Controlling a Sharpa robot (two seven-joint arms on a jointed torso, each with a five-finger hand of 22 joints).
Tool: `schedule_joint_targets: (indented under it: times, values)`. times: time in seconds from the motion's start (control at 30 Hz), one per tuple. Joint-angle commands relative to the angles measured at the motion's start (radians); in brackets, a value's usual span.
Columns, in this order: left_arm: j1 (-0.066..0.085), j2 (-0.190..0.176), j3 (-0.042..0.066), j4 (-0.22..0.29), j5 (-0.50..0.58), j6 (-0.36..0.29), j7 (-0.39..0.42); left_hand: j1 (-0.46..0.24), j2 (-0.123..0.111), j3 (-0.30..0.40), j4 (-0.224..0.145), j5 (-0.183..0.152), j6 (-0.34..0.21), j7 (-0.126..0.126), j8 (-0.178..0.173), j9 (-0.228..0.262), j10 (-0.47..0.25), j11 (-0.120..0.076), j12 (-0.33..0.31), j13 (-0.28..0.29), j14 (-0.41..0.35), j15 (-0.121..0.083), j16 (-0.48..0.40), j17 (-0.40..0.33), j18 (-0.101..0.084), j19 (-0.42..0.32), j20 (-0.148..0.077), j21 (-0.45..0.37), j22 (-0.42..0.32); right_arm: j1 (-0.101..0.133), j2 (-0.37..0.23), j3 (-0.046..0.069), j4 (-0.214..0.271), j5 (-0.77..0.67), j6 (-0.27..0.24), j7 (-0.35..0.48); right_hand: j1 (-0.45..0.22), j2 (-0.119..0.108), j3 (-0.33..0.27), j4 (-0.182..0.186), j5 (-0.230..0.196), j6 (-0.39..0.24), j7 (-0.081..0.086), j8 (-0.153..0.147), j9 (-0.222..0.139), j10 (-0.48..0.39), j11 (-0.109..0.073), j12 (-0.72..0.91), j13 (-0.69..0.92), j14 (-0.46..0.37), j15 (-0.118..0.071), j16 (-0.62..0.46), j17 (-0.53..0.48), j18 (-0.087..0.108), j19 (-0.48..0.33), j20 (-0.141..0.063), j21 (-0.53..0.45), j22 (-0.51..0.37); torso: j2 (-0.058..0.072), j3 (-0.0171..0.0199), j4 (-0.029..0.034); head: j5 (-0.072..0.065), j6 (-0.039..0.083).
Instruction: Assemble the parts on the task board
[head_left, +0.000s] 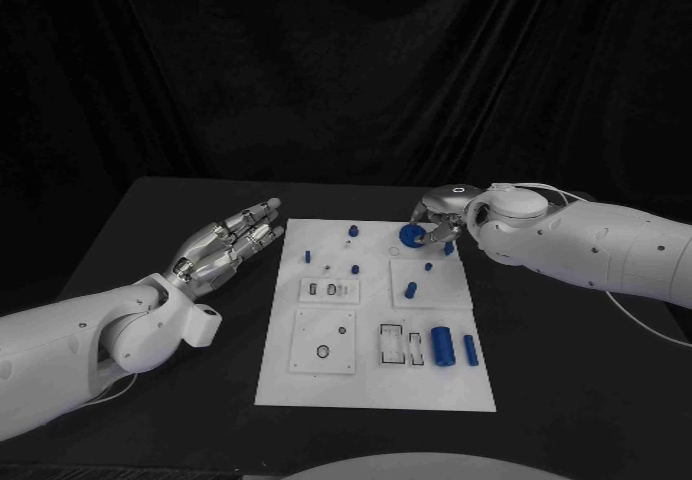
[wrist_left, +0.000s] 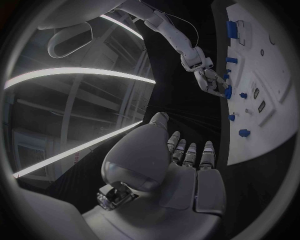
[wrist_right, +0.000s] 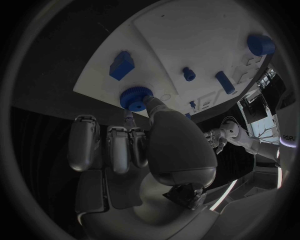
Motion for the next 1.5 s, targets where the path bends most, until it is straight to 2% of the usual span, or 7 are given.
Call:
schedule_joint_targets:
  times: [0.03,0.23,0.37,0.6,0.8,1.07,1.5]
  values:
    - [0.001,0.000,0.001,0.001,0.000,0.016,0.028,0.009,-0.001,0.006,0.000,0.004,-0.008,0.002,-0.001,0.000,-0.005,0.000,-0.003,-0.002,0.000,0.005,0.003,0.000,0.019,0.000,0.005,0.003,0.001,-0.015,0.005,-0.006,-0.005,-0.013,0.008,0.002,0.010,0.000,0.003,-0.007,0.009,0.020,-0.002,0.015,0.011,0.105,0.005,0.003,0.263,0.110,0.003,0.003,0.263,-0.005,-0.001,0.006,-0.005,0.079,0.001,-0.0008,0.0003,0.000,-0.003]
    - [0.001,-0.001,0.001,0.002,0.000,0.017,0.027,0.009,-0.001,0.006,0.000,0.004,-0.008,0.002,-0.001,0.000,-0.005,0.000,-0.003,-0.002,0.000,0.005,0.003,0.000,0.019,0.000,0.005,0.003,0.001,-0.018,0.008,-0.006,-0.007,-0.014,-0.007,0.013,0.006,0.000,0.012,-0.016,0.080,0.077,-0.014,0.071,0.053,0.105,-0.005,0.003,0.263,0.110,-0.004,0.003,0.263,-0.004,-0.001,0.000,-0.008,0.082,0.001,-0.0006,-0.0004,0.001,-0.004]
    - [0.001,-0.005,0.001,0.004,0.000,0.016,0.026,0.010,-0.001,0.007,0.000,0.004,-0.008,0.002,-0.001,0.000,-0.004,0.000,-0.002,-0.002,0.000,0.007,0.003,0.000,0.019,0.000,0.007,0.003,0.001,-0.019,0.004,-0.006,0.002,-0.014,-0.045,0.028,0.005,-0.004,0.026,-0.027,0.209,0.104,-0.018,0.127,0.103,0.105,-0.009,0.003,0.263,0.110,-0.009,0.003,0.263,-0.005,0.003,-0.006,-0.007,0.088,0.001,-0.0001,-0.0008,0.002,-0.004]
    - [0.001,-0.010,0.001,0.006,0.000,0.014,0.025,0.010,-0.001,0.007,0.000,0.004,-0.008,0.002,-0.001,0.000,-0.004,0.000,-0.002,-0.002,0.000,0.007,0.003,0.000,0.019,0.000,0.007,0.003,0.001,-0.008,-0.012,-0.006,0.043,-0.014,-0.083,0.039,-0.008,-0.013,0.041,-0.027,0.277,0.107,-0.017,0.164,0.144,0.105,-0.010,0.003,0.263,0.105,-0.011,-0.011,0.247,-0.011,0.017,-0.007,0.010,0.106,0.000,-0.0001,-0.0008,0.004,-0.007]
    - [0.001,-0.011,0.001,0.006,0.000,0.014,0.022,0.010,0.000,0.007,0.000,0.004,-0.007,0.002,0.000,0.000,-0.004,0.001,-0.001,-0.001,0.000,0.007,0.004,0.000,0.019,0.001,0.008,0.003,0.001,0.019,-0.021,-0.006,0.093,-0.009,-0.087,0.037,-0.015,-0.016,0.044,-0.023,0.286,0.103,-0.012,0.166,0.149,0.105,-0.007,0.003,0.263,0.103,-0.010,-0.017,0.239,-0.012,0.020,-0.007,0.015,0.110,0.000,-0.0014,-0.0031,0.007,-0.010]
    - [0.001,-0.008,0.001,0.005,0.000,0.018,0.019,0.010,-0.001,0.008,0.000,0.005,-0.006,0.002,0.000,0.000,-0.004,0.001,-0.001,-0.001,0.001,0.009,0.005,0.001,0.019,0.001,0.009,0.004,0.002,0.040,-0.003,-0.006,0.142,0.055,-0.063,0.041,-0.020,-0.019,0.058,-0.019,0.308,0.095,-0.001,0.163,0.154,0.105,0.003,0.003,0.263,0.099,-0.003,-0.030,0.225,-0.014,0.025,-0.003,0.019,0.114,-0.001,-0.0012,0.0013,0.011,-0.020]
    - [0.001,-0.002,0.001,0.003,0.000,0.025,0.013,0.010,-0.001,0.009,0.000,0.005,-0.006,0.001,0.000,0.000,-0.003,0.001,0.000,-0.001,0.001,0.013,0.007,0.001,0.019,0.002,0.012,0.004,0.002,0.041,0.103,-0.006,0.091,0.077,-0.014,0.053,-0.026,-0.021,0.074,-0.015,0.318,0.085,0.008,0.149,0.153,0.105,0.013,0.003,0.263,0.100,0.005,-0.029,0.226,-0.014,0.025,0.004,0.018,0.116,0.000,0.0000,0.0024,0.004,-0.023]
